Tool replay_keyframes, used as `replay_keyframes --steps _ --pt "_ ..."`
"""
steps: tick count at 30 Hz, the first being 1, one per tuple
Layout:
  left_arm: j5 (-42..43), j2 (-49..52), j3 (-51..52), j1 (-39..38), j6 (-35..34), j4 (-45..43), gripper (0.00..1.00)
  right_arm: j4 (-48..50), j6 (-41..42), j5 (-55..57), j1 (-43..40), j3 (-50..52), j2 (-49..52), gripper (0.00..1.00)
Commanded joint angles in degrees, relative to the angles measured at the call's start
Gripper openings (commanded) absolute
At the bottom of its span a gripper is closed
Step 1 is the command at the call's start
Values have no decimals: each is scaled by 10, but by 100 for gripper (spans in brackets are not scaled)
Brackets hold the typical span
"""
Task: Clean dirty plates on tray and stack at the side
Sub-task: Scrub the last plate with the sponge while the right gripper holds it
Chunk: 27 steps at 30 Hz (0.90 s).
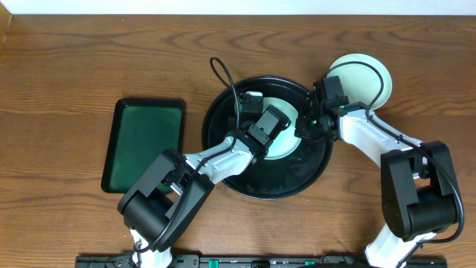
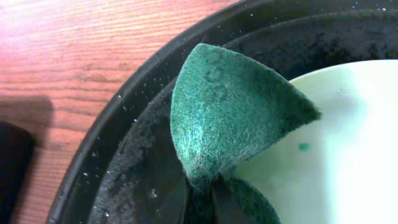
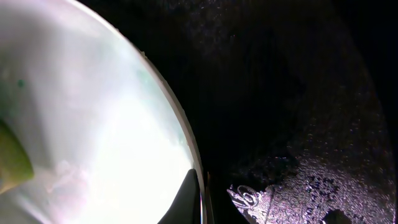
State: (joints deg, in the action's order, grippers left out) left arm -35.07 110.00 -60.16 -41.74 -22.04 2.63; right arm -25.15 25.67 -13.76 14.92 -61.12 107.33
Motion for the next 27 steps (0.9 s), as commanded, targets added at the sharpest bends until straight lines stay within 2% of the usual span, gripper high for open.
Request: replay_keyframes --steps 1,3,6,8,10,16,21,27 --pt "-9 -49 -8 11 34 -2 7 -10 2 28 2 10 25 1" --pt "105 -72 -8 10 20 -14 7 -10 2 28 2 10 25 1" --pt "274 -77 -8 11 -50 -44 7 -10 2 28 2 10 25 1" --pt "319 -64 -8 10 -105 -54 8 -10 2 28 2 10 25 1" --pt "325 -44 -8 9 -141 -59 7 -10 2 28 2 10 25 1" --pt "301 29 -8 19 -137 -127 7 -10 2 28 2 10 25 1" --pt "294 64 -8 46 -90 -206 7 -10 2 28 4 10 25 1" --pt "280 68 -8 90 -11 -185 7 -11 2 28 13 10 25 1"
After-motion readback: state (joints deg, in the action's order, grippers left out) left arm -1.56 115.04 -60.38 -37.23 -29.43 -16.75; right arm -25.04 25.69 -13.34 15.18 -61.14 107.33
